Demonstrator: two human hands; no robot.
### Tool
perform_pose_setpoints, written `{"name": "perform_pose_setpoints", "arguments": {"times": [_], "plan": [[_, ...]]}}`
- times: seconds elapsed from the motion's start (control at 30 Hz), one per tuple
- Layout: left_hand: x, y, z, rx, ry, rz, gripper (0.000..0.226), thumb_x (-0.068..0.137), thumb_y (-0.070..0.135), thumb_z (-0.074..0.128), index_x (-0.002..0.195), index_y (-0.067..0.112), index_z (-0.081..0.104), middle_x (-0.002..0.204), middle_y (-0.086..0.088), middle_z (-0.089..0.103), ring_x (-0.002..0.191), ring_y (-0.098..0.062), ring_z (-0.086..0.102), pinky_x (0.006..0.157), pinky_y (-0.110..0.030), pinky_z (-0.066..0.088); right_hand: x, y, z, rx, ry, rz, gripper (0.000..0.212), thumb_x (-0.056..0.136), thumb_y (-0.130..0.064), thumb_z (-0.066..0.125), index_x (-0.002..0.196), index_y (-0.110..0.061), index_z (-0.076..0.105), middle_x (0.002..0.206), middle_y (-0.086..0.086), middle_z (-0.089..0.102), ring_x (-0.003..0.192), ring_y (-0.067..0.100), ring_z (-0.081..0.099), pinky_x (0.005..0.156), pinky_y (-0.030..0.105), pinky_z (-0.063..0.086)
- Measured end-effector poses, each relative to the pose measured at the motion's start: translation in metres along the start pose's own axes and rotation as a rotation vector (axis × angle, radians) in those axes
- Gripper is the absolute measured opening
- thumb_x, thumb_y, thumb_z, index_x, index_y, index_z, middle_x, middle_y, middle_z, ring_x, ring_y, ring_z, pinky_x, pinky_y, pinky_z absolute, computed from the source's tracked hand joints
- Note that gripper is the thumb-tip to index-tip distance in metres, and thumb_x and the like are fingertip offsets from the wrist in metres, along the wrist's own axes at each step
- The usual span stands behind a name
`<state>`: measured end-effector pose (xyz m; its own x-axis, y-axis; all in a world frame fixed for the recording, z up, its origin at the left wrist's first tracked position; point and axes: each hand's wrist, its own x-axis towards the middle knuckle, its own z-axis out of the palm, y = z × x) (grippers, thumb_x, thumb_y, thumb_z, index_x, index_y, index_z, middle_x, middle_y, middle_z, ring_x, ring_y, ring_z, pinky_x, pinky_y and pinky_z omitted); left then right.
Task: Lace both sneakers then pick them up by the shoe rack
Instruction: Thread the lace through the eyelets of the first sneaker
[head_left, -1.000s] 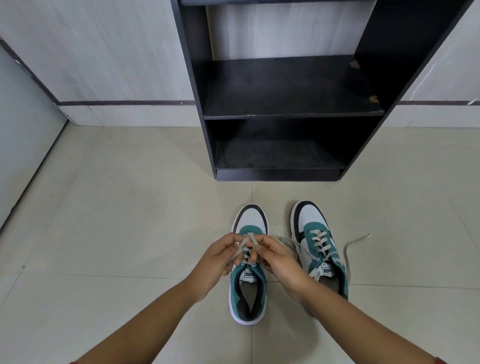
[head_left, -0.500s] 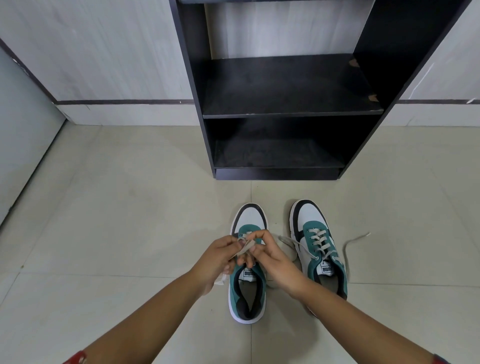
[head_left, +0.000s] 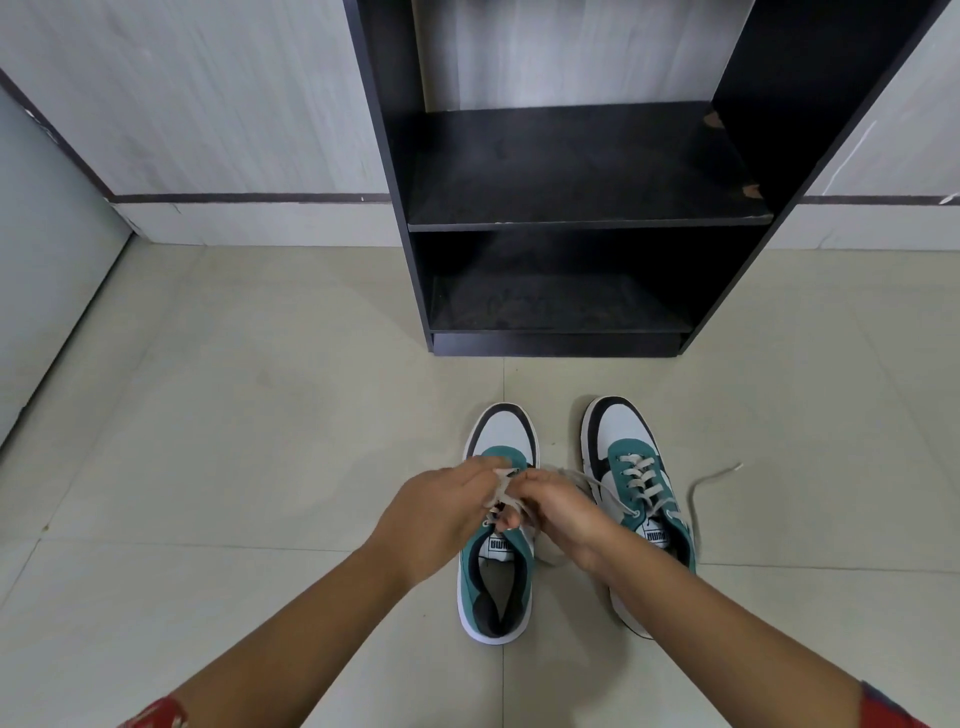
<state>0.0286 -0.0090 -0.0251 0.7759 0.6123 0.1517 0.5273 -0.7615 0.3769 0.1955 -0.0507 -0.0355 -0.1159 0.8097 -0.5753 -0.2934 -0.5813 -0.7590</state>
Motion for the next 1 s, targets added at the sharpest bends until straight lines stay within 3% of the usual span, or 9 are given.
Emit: {"name": "perform_pose_setpoints", "arguments": {"times": [0.1, 0.2, 0.3, 0.4, 0.57, 0.7, 0.8, 0.87, 1.0], "plan": [[0.004, 0.003, -0.003, 0.119, 0.015, 0.183, 0.037, 0.062, -0.001, 0.070, 0.088, 0.018, 0.053, 0.074, -0.001, 0.068, 0.049, -0.019, 0.053, 0.043, -0.024, 0.043, 0.002, -0.001, 0.001, 0.029, -0.020, 0.001, 0.016, 0.092, 0.004, 0.040, 0.096, 0.004, 0.055, 0.049, 0.005, 0.056, 0.044, 0.012, 0.054, 0.059, 0.023, 0.052], [0.005, 0.002, -0.003, 0.073, 0.032, 0.110, 0.032, 0.065, 0.003, 0.065, 0.083, 0.019, 0.044, 0.066, -0.002, 0.062, 0.047, -0.022, 0.053, 0.044, -0.023, 0.035, -0.003, 0.002, 0.002, 0.095, 0.008, -0.037, 0.020, 0.098, -0.011, 0.039, 0.092, -0.001, 0.055, 0.052, 0.001, 0.061, 0.049, 0.010, 0.057, 0.072, 0.029, 0.050], [0.010, 0.013, -0.006, -0.371, -0.034, -0.378, 0.015, 0.077, 0.009, 0.058, 0.074, 0.018, 0.045, 0.070, -0.003, 0.062, 0.059, -0.019, 0.054, 0.054, -0.030, 0.040, -0.009, 0.006, 0.005, -0.001, 0.078, -0.111, 0.043, 0.100, -0.022, 0.035, 0.062, -0.009, 0.048, 0.051, 0.001, 0.057, 0.052, 0.010, 0.057, 0.067, 0.020, 0.049], [0.022, 0.013, -0.013, -0.930, -0.142, -0.856, 0.029, 0.074, 0.002, 0.065, 0.061, 0.016, 0.043, 0.049, 0.005, 0.049, 0.045, -0.011, 0.037, 0.046, -0.024, 0.027, -0.016, 0.014, 0.007, -0.246, 0.140, -0.236, 0.045, 0.099, -0.020, 0.040, 0.056, -0.008, 0.047, 0.049, -0.007, 0.059, 0.053, 0.000, 0.054, 0.063, 0.012, 0.042], [0.017, 0.012, -0.018, -1.143, -0.255, -1.046, 0.024, 0.067, 0.011, 0.071, 0.062, 0.015, 0.048, 0.056, 0.000, 0.044, 0.043, -0.009, 0.028, 0.041, -0.020, 0.019, -0.021, 0.028, 0.003, -0.532, 0.149, -0.390, 0.043, 0.083, -0.047, 0.056, 0.064, -0.008, 0.057, 0.081, 0.000, 0.057, 0.080, 0.009, 0.056, 0.077, 0.020, 0.042], [0.018, 0.015, -0.015, -1.086, -0.166, -1.026, 0.023, 0.076, 0.014, 0.071, 0.068, 0.013, 0.049, 0.063, -0.004, 0.051, 0.050, -0.012, 0.040, 0.048, -0.024, 0.027, -0.023, 0.021, 0.002, -0.586, 0.163, -0.382, 0.035, 0.087, -0.027, 0.059, 0.053, -0.017, 0.060, 0.101, -0.005, 0.056, 0.103, 0.004, 0.054, 0.088, 0.010, 0.038], [0.015, 0.012, -0.015, -1.073, -0.110, -1.040, 0.025, 0.076, 0.021, 0.073, 0.068, 0.013, 0.051, 0.078, -0.006, 0.063, 0.072, -0.016, 0.056, 0.063, -0.029, 0.036, -0.021, 0.015, -0.003, -0.473, 0.166, -0.363, 0.053, 0.088, -0.004, 0.059, 0.040, -0.028, 0.056, 0.103, 0.001, 0.059, 0.093, -0.005, 0.056, 0.080, 0.008, 0.040], [0.010, 0.008, -0.012, -1.118, -0.074, -1.098, 0.026, 0.074, 0.022, 0.075, 0.068, 0.014, 0.051, 0.081, -0.005, 0.065, 0.078, -0.017, 0.055, 0.067, -0.031, 0.036, -0.022, 0.017, -0.008, -0.361, 0.152, -0.331, 0.051, 0.088, 0.002, 0.054, 0.041, -0.019, 0.059, 0.100, 0.002, 0.060, 0.085, -0.010, 0.058, 0.080, 0.011, 0.041], [-0.003, -0.005, -0.005, -1.330, -0.012, -1.288, 0.017, 0.081, 0.018, 0.067, 0.065, 0.017, 0.071, 0.077, 0.004, 0.069, 0.063, -0.007, 0.052, 0.057, -0.023, 0.033, -0.029, 0.027, -0.018, -0.138, 0.177, -0.252, 0.026, 0.091, 0.004, 0.044, 0.077, 0.021, 0.058, 0.086, -0.001, 0.063, 0.062, -0.004, 0.055, 0.069, 0.025, 0.040]]}}
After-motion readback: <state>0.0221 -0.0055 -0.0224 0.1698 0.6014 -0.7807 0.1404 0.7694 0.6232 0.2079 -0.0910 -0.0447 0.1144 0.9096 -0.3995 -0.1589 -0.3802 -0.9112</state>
